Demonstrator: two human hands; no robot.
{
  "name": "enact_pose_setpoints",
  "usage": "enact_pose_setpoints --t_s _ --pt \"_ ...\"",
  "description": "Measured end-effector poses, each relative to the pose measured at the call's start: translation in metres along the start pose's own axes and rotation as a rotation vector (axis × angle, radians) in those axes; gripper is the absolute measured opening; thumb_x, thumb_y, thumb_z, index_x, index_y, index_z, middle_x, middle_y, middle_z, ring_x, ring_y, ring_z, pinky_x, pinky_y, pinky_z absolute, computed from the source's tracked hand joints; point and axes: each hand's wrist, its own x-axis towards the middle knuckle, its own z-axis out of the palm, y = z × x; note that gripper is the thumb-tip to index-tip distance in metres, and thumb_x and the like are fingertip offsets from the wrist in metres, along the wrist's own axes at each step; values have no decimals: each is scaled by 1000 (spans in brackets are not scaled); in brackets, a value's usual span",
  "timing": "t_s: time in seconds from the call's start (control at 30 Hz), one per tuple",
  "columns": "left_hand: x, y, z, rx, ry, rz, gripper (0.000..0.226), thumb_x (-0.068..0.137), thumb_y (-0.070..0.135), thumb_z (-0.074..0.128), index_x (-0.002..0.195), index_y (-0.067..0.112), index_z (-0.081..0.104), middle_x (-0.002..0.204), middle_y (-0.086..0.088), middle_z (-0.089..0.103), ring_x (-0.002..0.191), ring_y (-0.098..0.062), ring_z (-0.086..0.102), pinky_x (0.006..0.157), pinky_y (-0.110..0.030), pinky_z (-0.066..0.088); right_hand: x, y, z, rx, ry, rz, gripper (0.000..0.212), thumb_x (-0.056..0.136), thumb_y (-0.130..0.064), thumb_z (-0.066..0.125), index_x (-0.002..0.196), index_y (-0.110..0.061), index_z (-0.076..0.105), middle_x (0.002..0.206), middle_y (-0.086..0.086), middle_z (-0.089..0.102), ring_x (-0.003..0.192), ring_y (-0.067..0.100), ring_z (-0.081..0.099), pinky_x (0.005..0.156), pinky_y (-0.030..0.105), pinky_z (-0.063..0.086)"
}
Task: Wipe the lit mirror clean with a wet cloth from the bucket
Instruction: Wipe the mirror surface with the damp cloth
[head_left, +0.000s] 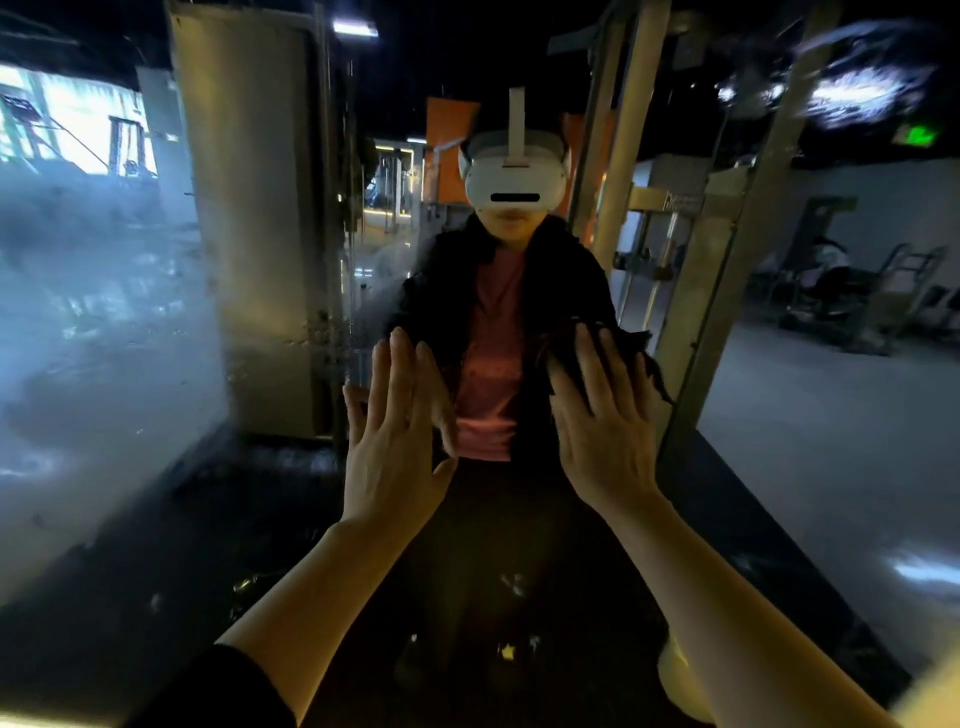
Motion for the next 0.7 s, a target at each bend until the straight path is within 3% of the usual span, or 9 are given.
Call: enact_pose_setpoints --t_s 0.1,0.17,0.2,0.33,0.37,0.47,0.57,0.63,0.7 --pt "-2 -2 -2 -6 -14 11 138 67 30 88 154 20 -19 163 -6 -18 150 -25 -16 116 -65 16 -4 -4 0 -2 81 290 41 107 -29 33 145 -14 40 160 14 21 149 34 15 121 56 13" --pt "-2 -2 -2 -14 -17 5 137 68 28 88 153 21 -20 163 -6 -18 150 -24 -16 117 -64 14 0 -24 4 44 108 437 43 107 -32 33 144 -12 40 160 16 20 149 36 14 120 58 14" --pt "-2 -2 -3 -18 -13 4 136 68 26 88 154 20 -18 163 -6 -17 150 -24 -16 117 -64 14 0 -34 7 64 78 424 44 106 -34 36 145 -13 38 160 17 18 149 37 13 121 58 12" --pt "-7 -5 -3 -52 19 12 129 67 22 88 157 16 -4 165 -6 -8 151 -23 -10 118 -62 9 -19 -39 10 16 -162 -60 48 105 -36 41 149 -19 34 164 10 12 152 32 7 121 55 8" --pt "-12 -5 -1 -50 19 15 131 66 22 89 157 17 -6 165 -6 -6 151 -23 -8 118 -62 8 -24 -30 7 -5 -179 -85 47 105 -36 39 150 -21 33 164 9 12 152 30 6 121 56 10" --pt "-30 -3 7 -10 4 49 132 62 24 90 157 15 -1 165 -7 -4 152 -25 -6 115 -68 8 -44 2 -4 -66 -108 242 47 104 -38 33 148 -20 32 162 11 16 151 32 8 119 61 10" --pt "-40 1 15 5 -5 27 130 61 26 90 157 11 3 165 -7 -6 151 -26 -6 114 -69 10 -59 18 -14 -93 -19 562 49 104 -40 30 147 -17 31 160 17 21 147 39 17 114 65 21" --pt "-43 5 20 10 -22 22 130 62 28 90 157 12 2 165 -9 -5 151 -27 -6 114 -69 12 -53 6 -14 -23 -47 627 55 105 -46 23 149 -14 29 162 19 16 149 40 14 116 61 20" --pt "-45 12 24 -4 -37 15 134 62 29 90 157 15 -4 165 -10 -5 151 -27 -7 114 -68 12 -50 -12 -10 50 -162 495 58 105 -48 22 151 -13 29 164 16 4 152 35 1 121 56 10"
